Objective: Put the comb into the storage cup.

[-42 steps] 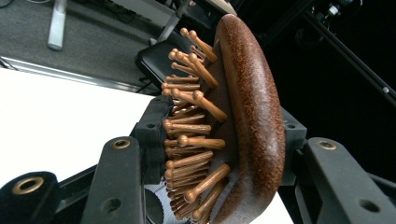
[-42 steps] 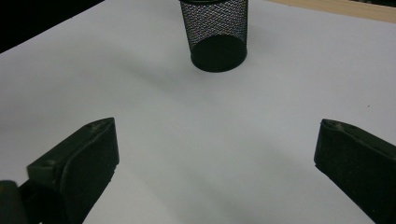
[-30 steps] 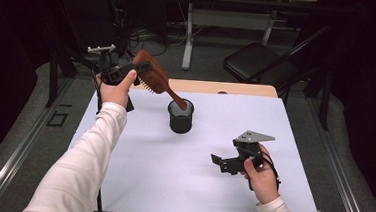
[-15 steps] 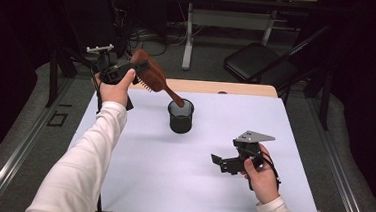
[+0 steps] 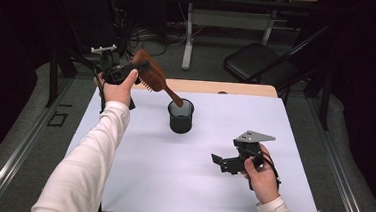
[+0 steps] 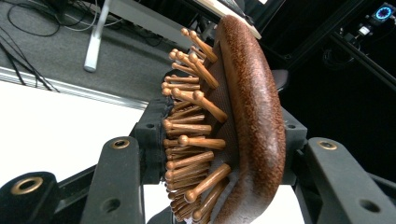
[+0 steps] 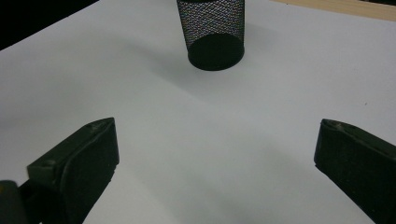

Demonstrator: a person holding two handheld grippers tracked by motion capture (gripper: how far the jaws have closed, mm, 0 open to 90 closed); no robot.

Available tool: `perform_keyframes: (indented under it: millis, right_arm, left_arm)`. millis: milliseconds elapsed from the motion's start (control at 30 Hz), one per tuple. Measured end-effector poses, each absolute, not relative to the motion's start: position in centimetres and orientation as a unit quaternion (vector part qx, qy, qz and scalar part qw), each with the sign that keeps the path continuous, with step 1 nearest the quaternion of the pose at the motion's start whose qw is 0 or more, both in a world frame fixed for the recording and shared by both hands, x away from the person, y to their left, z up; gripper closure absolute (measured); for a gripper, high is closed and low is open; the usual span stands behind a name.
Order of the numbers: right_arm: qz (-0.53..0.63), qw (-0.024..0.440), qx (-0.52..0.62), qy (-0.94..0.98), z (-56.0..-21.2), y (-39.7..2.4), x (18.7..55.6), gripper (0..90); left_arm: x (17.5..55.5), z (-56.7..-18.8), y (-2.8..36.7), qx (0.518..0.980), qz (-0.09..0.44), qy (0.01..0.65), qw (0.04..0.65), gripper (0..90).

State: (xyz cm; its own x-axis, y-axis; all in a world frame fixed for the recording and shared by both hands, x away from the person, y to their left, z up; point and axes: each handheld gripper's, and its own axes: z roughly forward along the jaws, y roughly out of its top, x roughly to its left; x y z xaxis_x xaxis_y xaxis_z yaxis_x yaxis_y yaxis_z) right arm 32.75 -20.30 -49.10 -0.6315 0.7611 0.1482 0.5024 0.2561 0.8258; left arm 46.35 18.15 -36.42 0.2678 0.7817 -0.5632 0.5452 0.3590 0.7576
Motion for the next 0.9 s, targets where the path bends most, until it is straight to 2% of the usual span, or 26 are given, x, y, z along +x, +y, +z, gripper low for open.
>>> perform_keyframes:
  millis: [900]
  right_arm:
    - [0.454, 0.14, 0.404, 0.782, -49.3, -20.2, 32.8, 0.0]
  left_arm:
    - [46.8, -37.1, 16.2, 0.575, 0.102, 0.592, 0.555, 50.8]
